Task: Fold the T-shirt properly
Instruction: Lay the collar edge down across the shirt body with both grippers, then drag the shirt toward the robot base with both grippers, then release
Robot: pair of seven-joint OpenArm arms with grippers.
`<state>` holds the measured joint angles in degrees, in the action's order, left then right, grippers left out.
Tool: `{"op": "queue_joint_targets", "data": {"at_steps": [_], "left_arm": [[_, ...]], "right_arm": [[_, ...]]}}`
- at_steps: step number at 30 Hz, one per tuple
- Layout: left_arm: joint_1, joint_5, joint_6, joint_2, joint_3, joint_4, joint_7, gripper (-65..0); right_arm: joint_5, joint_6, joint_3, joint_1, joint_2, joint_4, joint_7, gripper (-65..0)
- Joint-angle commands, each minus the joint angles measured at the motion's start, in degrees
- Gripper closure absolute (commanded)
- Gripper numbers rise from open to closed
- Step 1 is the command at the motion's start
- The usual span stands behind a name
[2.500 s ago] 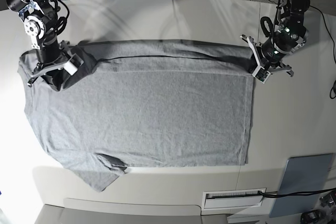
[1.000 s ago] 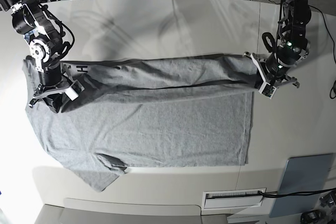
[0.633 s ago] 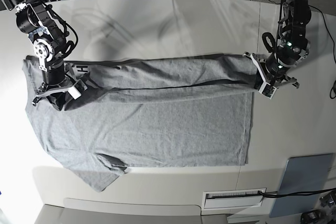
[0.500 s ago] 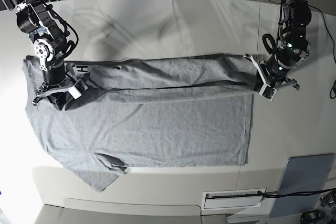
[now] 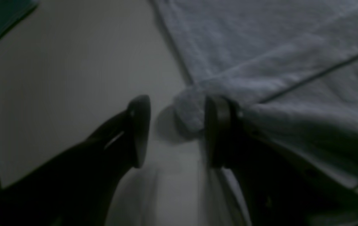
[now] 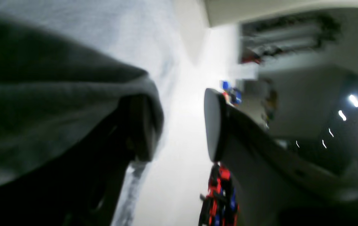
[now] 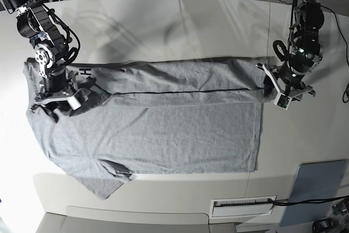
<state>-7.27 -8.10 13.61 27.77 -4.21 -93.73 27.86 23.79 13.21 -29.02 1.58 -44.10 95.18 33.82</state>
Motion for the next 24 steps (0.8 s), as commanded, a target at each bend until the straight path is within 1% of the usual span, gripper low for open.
{"op": "queue_joint_targets", "data": {"at_steps": [1, 4, 7, 11, 15, 16, 17, 18, 19, 20, 21, 22, 23, 24], "left_arm": [[0.76, -0.11, -0.5, 0.83, -0.42, -0.87, -1.22, -29.2], [0.76, -0.13, -0.5, 0.85, -0.42, -0.87, -0.35, -29.2], [0.76, -0.13, -0.5, 0.83, -0.42, -0.87, -0.35, -29.2], [0.74, -0.13, -0.5, 0.83, -0.42, -0.87, -0.17, -29.2], [0.74, -0.15, -0.48, 0.83, -0.42, -0.87, -0.15, -29.2], [0.74, -0.39, -0.48, 0.81, -0.42, -0.87, 0.07, -29.1], [0.74, -1.25, -0.48, 0.83, -0.42, -0.87, 0.63, -28.3], [0.7, -2.19, -0.48, 0.81, -0.42, -0.87, 1.14, -25.8], [0.57, -3.08, -0.44, 0.83, -0.42, -0.87, 1.31, -21.6], [0.42, -3.96, -0.28, 0.83, -0.44, -0.87, 1.31, -15.4], [0.26, -4.63, -0.28, 0.79, -0.44, -0.9, 1.33, -7.7], [0.11, -5.29, -0.31, 0.74, -0.44, -0.9, 1.49, 0.0], [-0.09, -6.05, -0.42, 0.79, -0.44, -0.9, 1.77, 0.0], [-0.39, -6.38, -0.63, 0.74, -0.42, -0.9, 1.75, 0.0]], "right_arm": [[0.83, 1.9, 1.33, -1.01, -1.14, 0.66, -0.24, -25.2], [-0.13, 1.95, 3.39, -0.96, -1.14, 0.63, 1.03, -25.2], [-3.82, 1.38, 5.42, -0.96, -1.14, 0.63, 1.36, -25.2], [-7.21, -1.44, 5.88, -0.94, -1.14, 0.63, 1.36, -25.2], [-8.39, -1.44, 5.88, -0.94, -1.14, 0.66, 1.36, -25.2], [-8.37, -0.9, 5.88, -0.92, -1.11, 0.66, 1.33, -25.2], [-8.37, 0.72, 5.88, -0.79, -1.03, 0.68, 1.33, -25.2], [-8.31, 3.98, 5.88, -0.46, -0.81, 0.79, 1.33, -25.1], [-8.31, 8.2, 5.88, -0.13, -0.37, 0.83, 1.49, -25.1], [-8.31, 12.66, 5.88, 0.37, 0.11, 0.81, 1.77, -24.0], [-8.28, 16.17, 5.88, 0.94, 0.63, 0.81, 1.9, -20.3], [-8.31, 18.45, 5.88, 1.66, 1.11, 0.81, 2.45, -13.7], [-8.31, 19.37, 5.92, 2.43, 1.77, 0.81, 3.21, -6.3], [-8.33, 19.43, 6.03, 3.3, 2.51, 0.74, 4.13, 0.0]]}}
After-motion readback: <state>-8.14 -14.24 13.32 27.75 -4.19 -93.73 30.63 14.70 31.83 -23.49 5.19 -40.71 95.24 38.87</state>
